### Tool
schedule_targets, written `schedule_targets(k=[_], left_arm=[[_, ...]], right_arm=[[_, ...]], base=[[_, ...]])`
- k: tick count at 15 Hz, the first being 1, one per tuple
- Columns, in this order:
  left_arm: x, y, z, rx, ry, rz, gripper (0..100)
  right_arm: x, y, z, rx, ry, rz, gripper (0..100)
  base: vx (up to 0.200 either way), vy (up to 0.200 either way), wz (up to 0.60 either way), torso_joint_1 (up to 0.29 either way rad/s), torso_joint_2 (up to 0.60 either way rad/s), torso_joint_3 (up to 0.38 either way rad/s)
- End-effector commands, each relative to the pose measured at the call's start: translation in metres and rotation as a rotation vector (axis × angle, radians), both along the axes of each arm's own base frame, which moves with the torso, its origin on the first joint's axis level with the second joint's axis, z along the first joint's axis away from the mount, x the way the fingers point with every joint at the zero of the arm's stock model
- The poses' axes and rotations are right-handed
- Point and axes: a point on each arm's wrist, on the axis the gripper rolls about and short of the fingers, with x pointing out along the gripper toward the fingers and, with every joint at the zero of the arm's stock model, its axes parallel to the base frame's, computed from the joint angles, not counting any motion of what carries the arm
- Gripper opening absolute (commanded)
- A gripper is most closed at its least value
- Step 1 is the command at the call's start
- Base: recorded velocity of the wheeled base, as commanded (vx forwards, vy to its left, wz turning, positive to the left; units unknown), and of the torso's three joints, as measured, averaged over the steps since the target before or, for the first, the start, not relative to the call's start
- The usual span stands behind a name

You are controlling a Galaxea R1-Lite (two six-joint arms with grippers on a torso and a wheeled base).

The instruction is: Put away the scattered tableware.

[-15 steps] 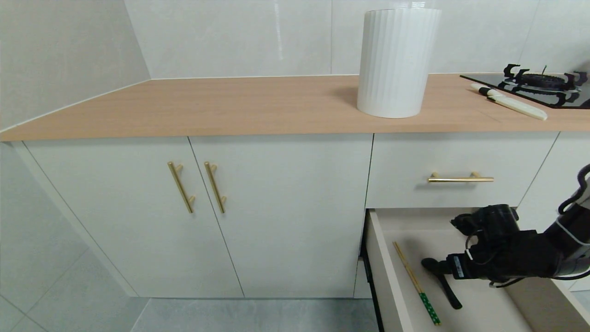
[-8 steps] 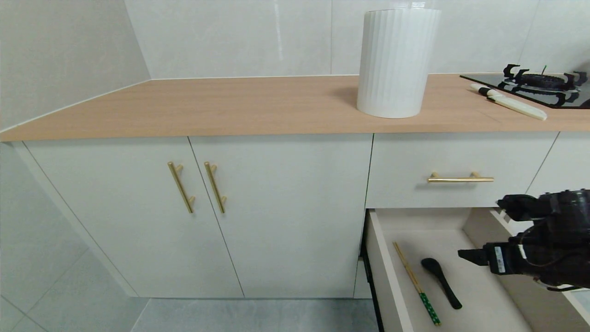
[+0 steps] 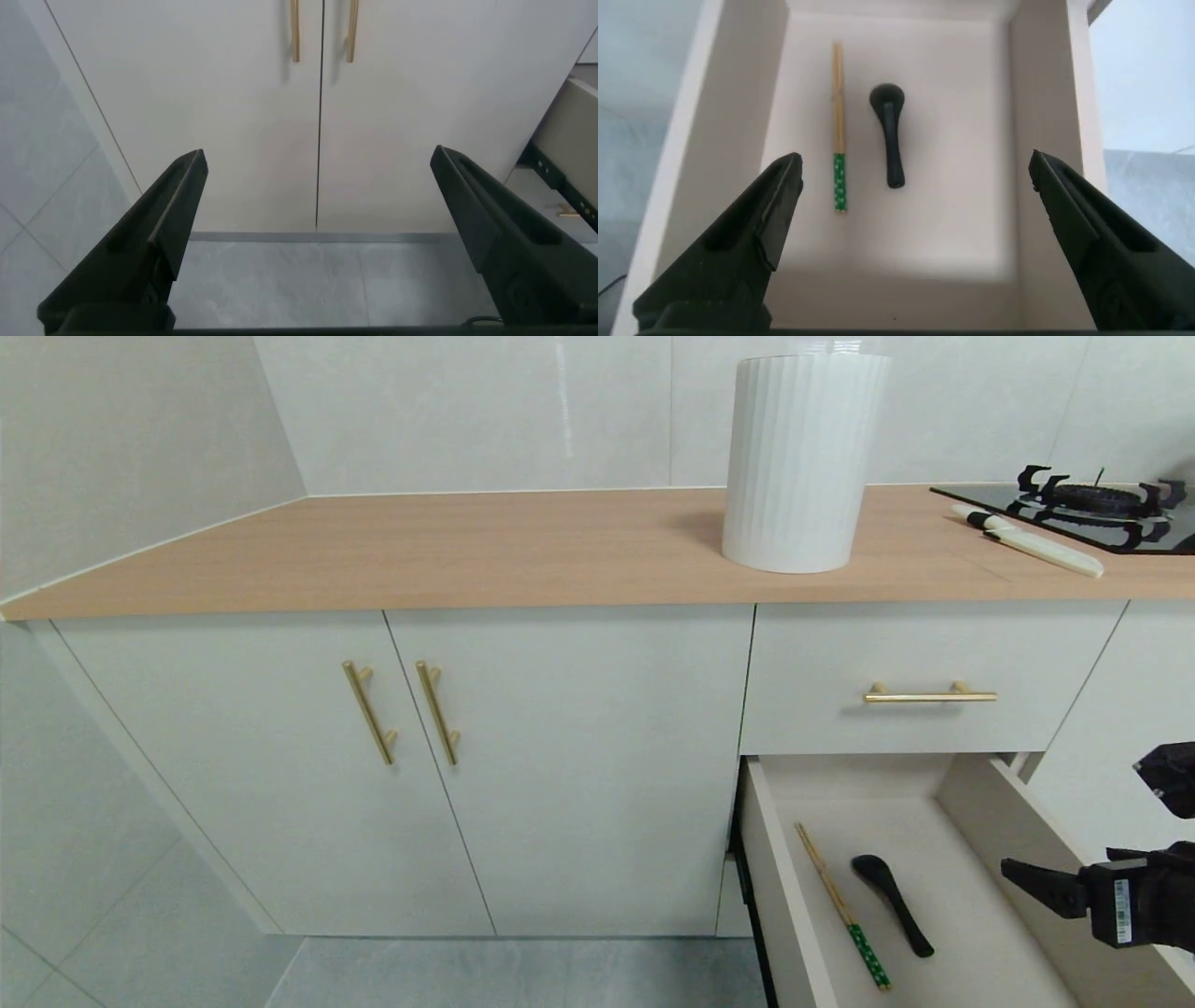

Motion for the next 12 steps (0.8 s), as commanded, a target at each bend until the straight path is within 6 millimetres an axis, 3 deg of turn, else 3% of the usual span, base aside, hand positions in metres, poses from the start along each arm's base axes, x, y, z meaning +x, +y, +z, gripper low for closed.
schedule_targets(k=[1, 6, 12], left_arm=[[0.000, 0.000, 0.000, -0.001, 0.000, 0.000, 100], [0.000, 0.000, 0.000, -0.002, 0.000, 0.002, 100], [0.000, 0.000, 0.000, -0.002, 0.000, 0.002, 100]], right_arm=[[-0.007, 0.000, 0.006, 0.004, -0.031, 0.003, 100], [-0.018, -0.001, 0.009, -0.004, 0.033, 0.007, 100], [-0.025, -0.001, 0.002, -0.062, 0.369, 0.036, 100]], base=[[-0.200, 0.000, 0.00, 0.007, 0.01, 0.002], [-0.200, 0.000, 0.00, 0.000, 0.00, 0.000], [0.000, 0.000, 0.00, 0.000, 0.00, 0.000]])
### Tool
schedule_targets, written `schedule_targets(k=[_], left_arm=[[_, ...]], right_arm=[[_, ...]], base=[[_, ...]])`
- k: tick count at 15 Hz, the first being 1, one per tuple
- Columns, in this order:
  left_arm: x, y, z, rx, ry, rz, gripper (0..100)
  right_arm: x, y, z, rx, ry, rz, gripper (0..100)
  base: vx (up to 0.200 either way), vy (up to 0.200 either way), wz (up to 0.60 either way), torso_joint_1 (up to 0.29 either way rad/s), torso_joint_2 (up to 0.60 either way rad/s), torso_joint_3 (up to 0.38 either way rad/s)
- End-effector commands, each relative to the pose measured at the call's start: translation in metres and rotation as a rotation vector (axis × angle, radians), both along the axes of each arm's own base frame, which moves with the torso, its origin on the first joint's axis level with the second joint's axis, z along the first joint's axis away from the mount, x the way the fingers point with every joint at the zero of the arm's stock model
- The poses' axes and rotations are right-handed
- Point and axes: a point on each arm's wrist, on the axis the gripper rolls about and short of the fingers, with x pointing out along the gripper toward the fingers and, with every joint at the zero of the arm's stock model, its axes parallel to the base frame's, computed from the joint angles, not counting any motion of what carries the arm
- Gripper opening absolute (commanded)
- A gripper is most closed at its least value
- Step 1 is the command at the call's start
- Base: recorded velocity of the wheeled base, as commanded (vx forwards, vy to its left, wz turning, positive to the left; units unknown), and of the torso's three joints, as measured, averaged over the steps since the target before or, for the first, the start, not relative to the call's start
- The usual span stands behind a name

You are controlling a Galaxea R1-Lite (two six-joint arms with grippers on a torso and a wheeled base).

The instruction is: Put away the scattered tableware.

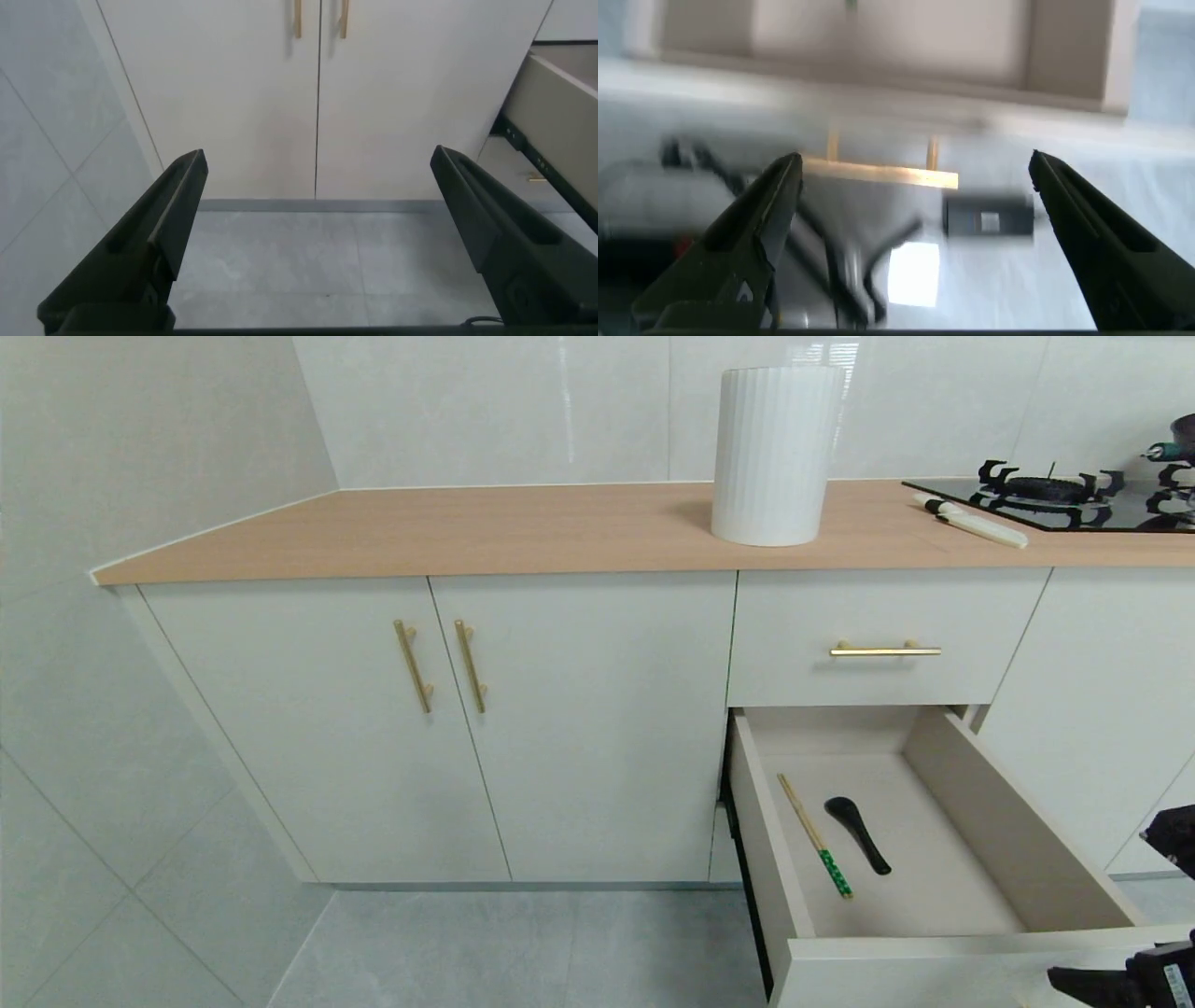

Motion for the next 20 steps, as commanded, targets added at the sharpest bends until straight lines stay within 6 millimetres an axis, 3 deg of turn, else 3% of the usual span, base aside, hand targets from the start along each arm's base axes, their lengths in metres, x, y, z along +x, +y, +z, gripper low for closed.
schedule_targets(k=[1, 7, 20], left_arm=[[0.000, 0.000, 0.000, 0.000, -0.001, 0.000, 100], [0.000, 0.000, 0.000, 0.000, -0.001, 0.000, 100], [0.000, 0.000, 0.000, 0.000, -0.001, 0.000, 100]], right_arm=[[0.007, 0.001, -0.002, -0.008, 0.077, 0.004, 100], [0.034, 0.010, -0.042, 0.066, 0.372, 0.073, 100], [0.090, 0.020, -0.070, 0.072, 0.241, 0.041, 100]], base=[[0.000, 0.000, 0.00, 0.000, 0.00, 0.000], [0.000, 0.000, 0.00, 0.000, 0.00, 0.000], [0.000, 0.000, 0.00, 0.000, 0.00, 0.000]])
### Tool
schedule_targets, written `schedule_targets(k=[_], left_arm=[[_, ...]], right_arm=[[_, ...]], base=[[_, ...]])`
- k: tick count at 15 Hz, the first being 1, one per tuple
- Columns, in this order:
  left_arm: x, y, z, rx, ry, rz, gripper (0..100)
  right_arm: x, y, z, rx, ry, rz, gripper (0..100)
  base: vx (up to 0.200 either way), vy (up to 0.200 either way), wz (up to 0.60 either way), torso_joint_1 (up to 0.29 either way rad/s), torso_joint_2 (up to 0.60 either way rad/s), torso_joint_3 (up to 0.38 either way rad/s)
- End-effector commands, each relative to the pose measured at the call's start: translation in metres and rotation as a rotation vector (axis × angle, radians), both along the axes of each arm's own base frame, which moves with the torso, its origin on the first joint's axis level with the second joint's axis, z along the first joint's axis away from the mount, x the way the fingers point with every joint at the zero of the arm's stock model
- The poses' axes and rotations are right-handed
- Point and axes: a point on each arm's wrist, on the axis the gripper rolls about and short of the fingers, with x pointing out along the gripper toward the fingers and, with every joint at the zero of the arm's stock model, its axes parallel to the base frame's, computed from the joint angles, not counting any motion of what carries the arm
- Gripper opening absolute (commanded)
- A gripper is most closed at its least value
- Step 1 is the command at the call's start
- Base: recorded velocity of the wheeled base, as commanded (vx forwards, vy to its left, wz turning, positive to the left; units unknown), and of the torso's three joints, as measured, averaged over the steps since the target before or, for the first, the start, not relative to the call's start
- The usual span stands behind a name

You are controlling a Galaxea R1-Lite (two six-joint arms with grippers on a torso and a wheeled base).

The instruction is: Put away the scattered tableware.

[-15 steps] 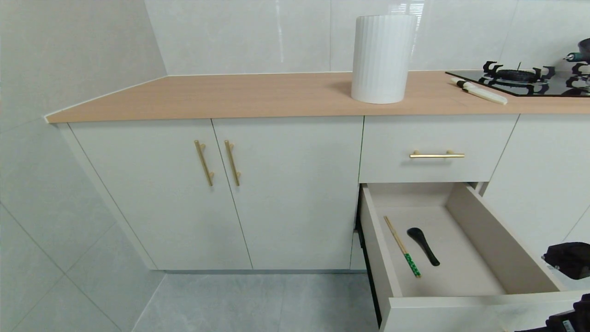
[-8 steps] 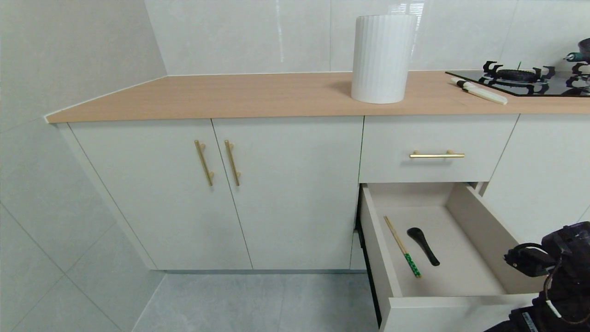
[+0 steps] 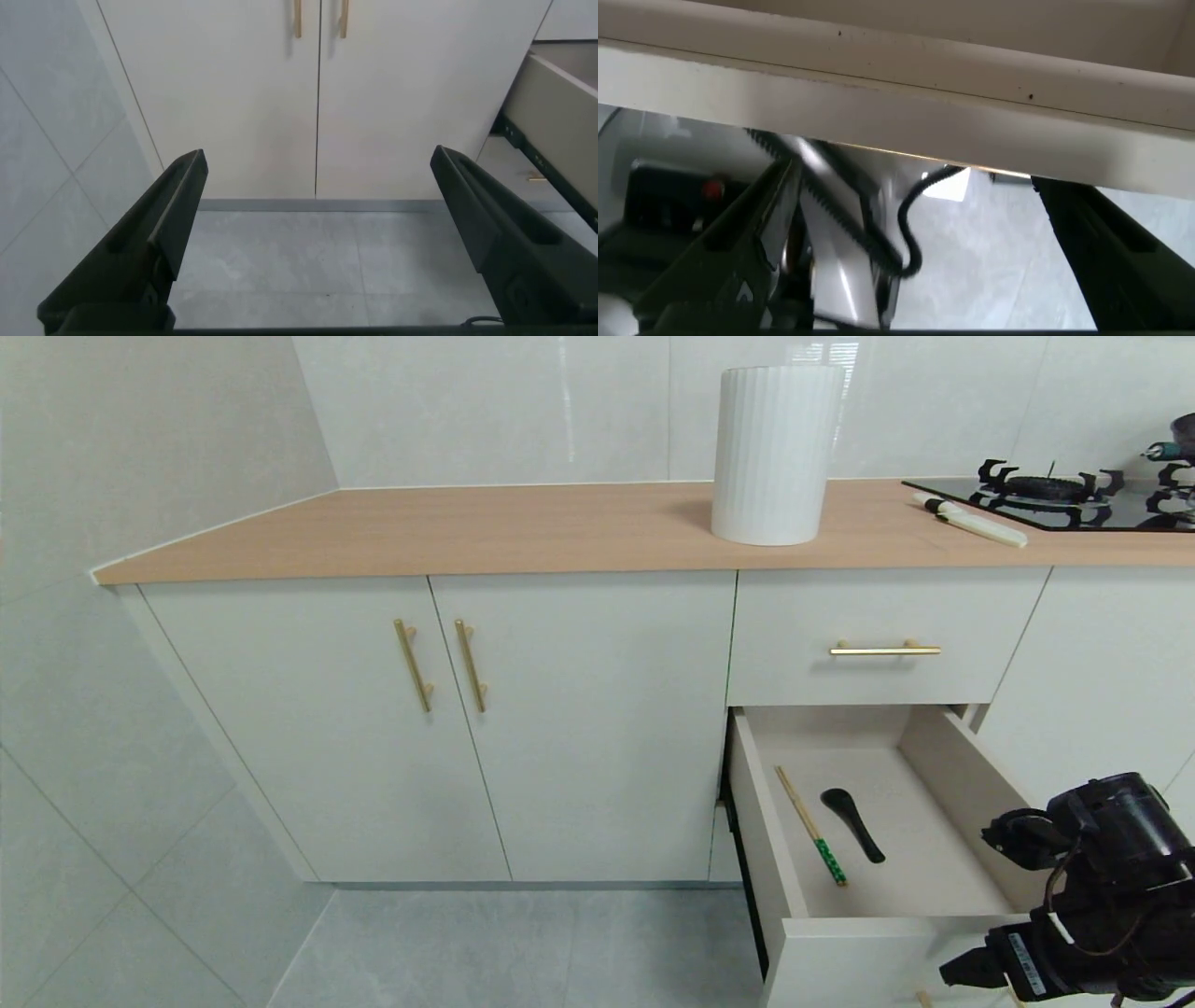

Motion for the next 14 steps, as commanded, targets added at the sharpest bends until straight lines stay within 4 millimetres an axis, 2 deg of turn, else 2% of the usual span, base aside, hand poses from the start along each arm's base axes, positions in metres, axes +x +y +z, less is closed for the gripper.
schedule_targets(k=[1, 3, 5, 6, 7, 10, 14], left_arm=[[0.000, 0.000, 0.000, -0.001, 0.000, 0.001, 100], [0.000, 0.000, 0.000, -0.001, 0.000, 0.001, 100], [0.000, 0.000, 0.000, -0.001, 0.000, 0.001, 100], [0.000, 0.000, 0.000, -0.001, 0.000, 0.001, 100], [0.000, 0.000, 0.000, -0.001, 0.000, 0.001, 100], [0.000, 0.000, 0.000, -0.001, 0.000, 0.001, 100], [0.000, 0.000, 0.000, -0.001, 0.000, 0.001, 100]], right_arm=[[0.014, 0.002, -0.008, -0.009, 0.011, -0.002, 100], [0.026, 0.004, -0.007, -0.007, -0.002, -0.001, 100], [0.051, 0.008, -0.006, -0.004, -0.030, -0.001, 100], [0.057, 0.009, -0.005, -0.005, -0.038, -0.004, 100], [0.074, 0.011, -0.003, -0.001, -0.065, -0.002, 100], [0.109, 0.015, -0.007, -0.032, -0.102, -0.020, 100], [0.145, 0.018, -0.013, -0.032, -0.142, -0.034, 100]], base=[[0.000, 0.000, 0.00, 0.000, 0.00, 0.000], [0.000, 0.000, 0.00, 0.000, 0.00, 0.000], [0.000, 0.000, 0.00, 0.000, 0.00, 0.000], [0.000, 0.000, 0.00, 0.000, 0.00, 0.000], [0.000, 0.000, 0.00, 0.000, 0.00, 0.000], [0.000, 0.000, 0.00, 0.000, 0.00, 0.000], [0.000, 0.000, 0.00, 0.000, 0.00, 0.000]])
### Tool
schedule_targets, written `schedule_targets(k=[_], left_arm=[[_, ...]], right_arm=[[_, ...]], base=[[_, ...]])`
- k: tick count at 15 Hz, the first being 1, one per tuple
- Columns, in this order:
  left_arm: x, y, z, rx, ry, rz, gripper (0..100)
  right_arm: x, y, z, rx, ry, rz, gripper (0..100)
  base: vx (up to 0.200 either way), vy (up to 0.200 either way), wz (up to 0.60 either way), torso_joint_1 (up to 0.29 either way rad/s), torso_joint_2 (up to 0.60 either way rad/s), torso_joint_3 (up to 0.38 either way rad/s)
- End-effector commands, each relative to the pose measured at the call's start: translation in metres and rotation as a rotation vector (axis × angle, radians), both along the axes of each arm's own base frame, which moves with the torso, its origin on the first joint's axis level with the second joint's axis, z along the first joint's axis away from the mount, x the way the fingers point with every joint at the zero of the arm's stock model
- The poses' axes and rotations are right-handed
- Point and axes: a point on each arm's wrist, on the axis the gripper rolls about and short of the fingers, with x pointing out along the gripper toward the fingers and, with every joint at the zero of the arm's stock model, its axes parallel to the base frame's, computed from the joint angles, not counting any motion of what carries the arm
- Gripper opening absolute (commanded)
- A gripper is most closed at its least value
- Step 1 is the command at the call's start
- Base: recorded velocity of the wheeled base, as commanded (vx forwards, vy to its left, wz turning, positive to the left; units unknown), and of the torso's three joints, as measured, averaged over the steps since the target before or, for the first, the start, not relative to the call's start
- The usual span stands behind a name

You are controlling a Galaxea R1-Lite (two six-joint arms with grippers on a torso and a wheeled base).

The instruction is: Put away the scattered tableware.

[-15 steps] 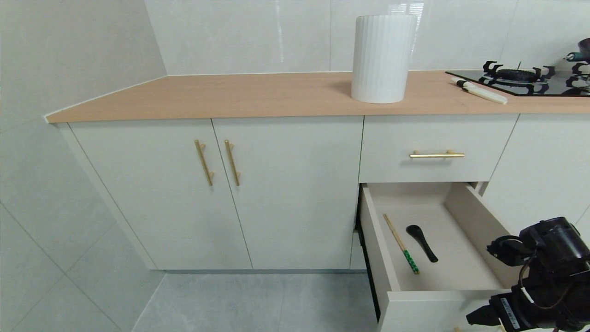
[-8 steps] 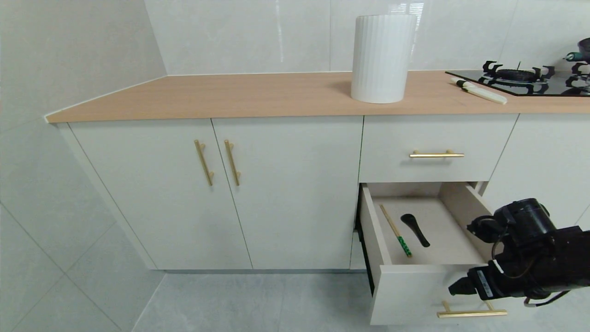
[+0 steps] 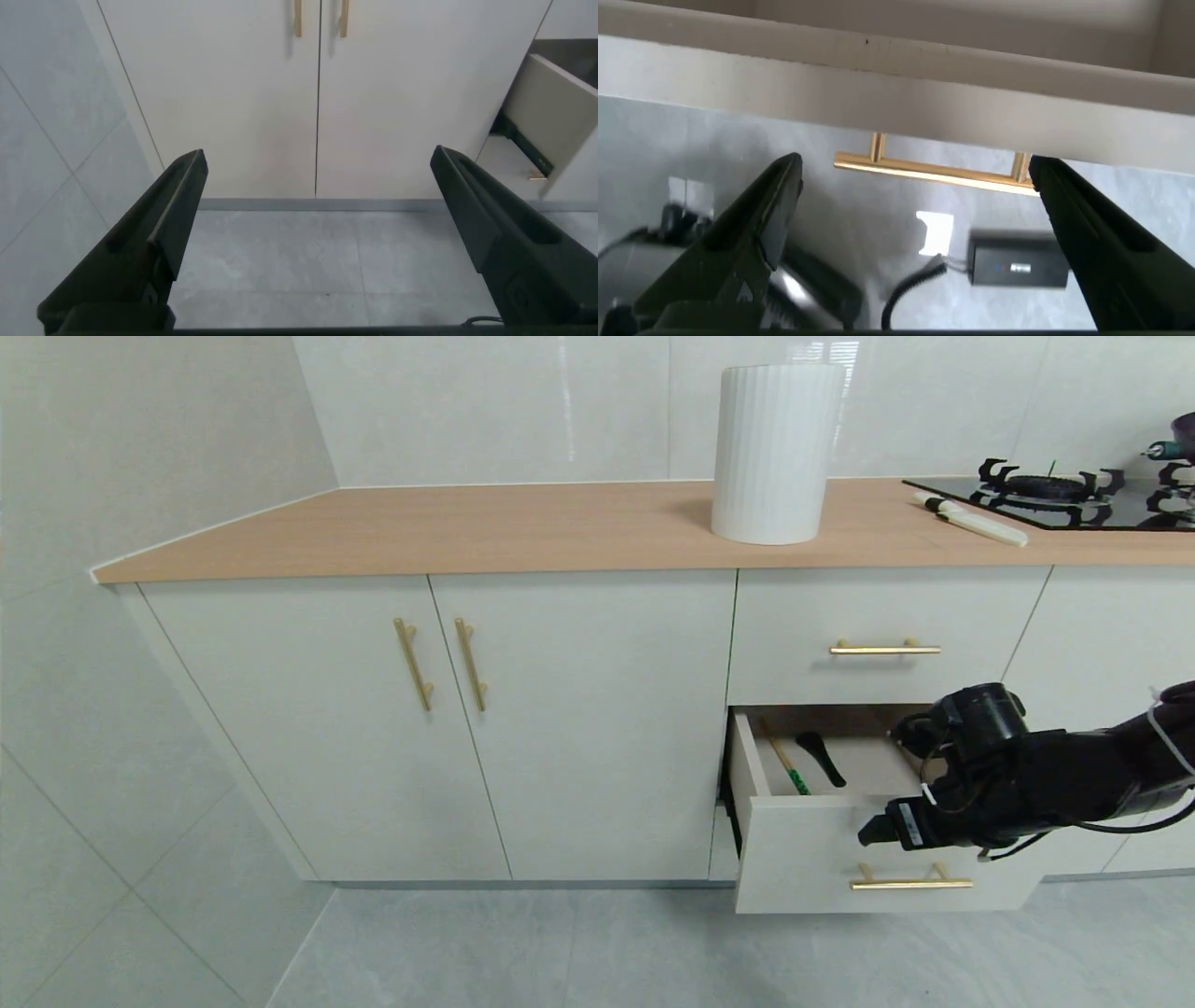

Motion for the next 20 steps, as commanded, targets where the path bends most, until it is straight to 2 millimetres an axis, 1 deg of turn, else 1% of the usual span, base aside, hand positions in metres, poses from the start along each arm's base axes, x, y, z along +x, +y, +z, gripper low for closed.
schedule_targets(k=[1, 4, 6, 7, 10, 12, 13, 14, 15, 18, 20], left_arm=[[0.000, 0.000, 0.000, -0.001, 0.000, 0.000, 100], [0.000, 0.000, 0.000, -0.001, 0.000, 0.000, 100], [0.000, 0.000, 0.000, -0.001, 0.000, 0.000, 100], [0.000, 0.000, 0.000, -0.001, 0.000, 0.000, 100], [0.000, 0.000, 0.000, -0.001, 0.000, 0.000, 100], [0.000, 0.000, 0.000, -0.001, 0.000, 0.000, 100], [0.000, 0.000, 0.000, -0.001, 0.000, 0.000, 100], [0.000, 0.000, 0.000, -0.001, 0.000, 0.000, 100], [0.000, 0.000, 0.000, -0.001, 0.000, 0.000, 100], [0.000, 0.000, 0.000, -0.001, 0.000, 0.000, 100], [0.000, 0.000, 0.000, -0.001, 0.000, 0.000, 100]], right_arm=[[0.024, -0.003, -0.010, 0.000, -0.010, -0.016, 100], [0.048, -0.011, -0.001, -0.011, -0.079, -0.020, 100], [0.058, -0.012, -0.004, -0.010, -0.093, -0.027, 100], [0.060, -0.013, -0.005, -0.009, -0.092, -0.031, 100], [0.076, -0.021, -0.007, 0.001, -0.162, -0.057, 100], [0.086, -0.024, -0.013, 0.005, -0.230, -0.067, 100], [0.093, -0.025, -0.020, 0.009, -0.281, -0.068, 100], [0.096, -0.025, -0.022, 0.009, -0.295, -0.068, 100], [0.103, -0.028, -0.030, 0.012, -0.329, -0.075, 100], [0.112, -0.027, -0.039, 0.019, -0.364, -0.088, 100], [0.118, -0.027, -0.043, 0.031, -0.424, -0.120, 100]], base=[[0.000, 0.000, 0.00, 0.000, 0.00, 0.000], [0.000, 0.000, 0.00, 0.000, 0.00, 0.000], [0.000, 0.000, 0.00, 0.000, 0.00, 0.000], [0.000, 0.000, 0.00, 0.000, 0.00, 0.000], [0.000, 0.000, 0.00, 0.000, 0.00, 0.000], [0.000, 0.000, 0.00, 0.000, 0.00, 0.000], [0.000, 0.000, 0.00, 0.000, 0.00, 0.000], [0.000, 0.000, 0.00, 0.000, 0.00, 0.000], [0.000, 0.000, 0.00, 0.000, 0.00, 0.000], [0.000, 0.000, 0.00, 0.000, 0.00, 0.000], [0.000, 0.000, 0.00, 0.000, 0.00, 0.000]])
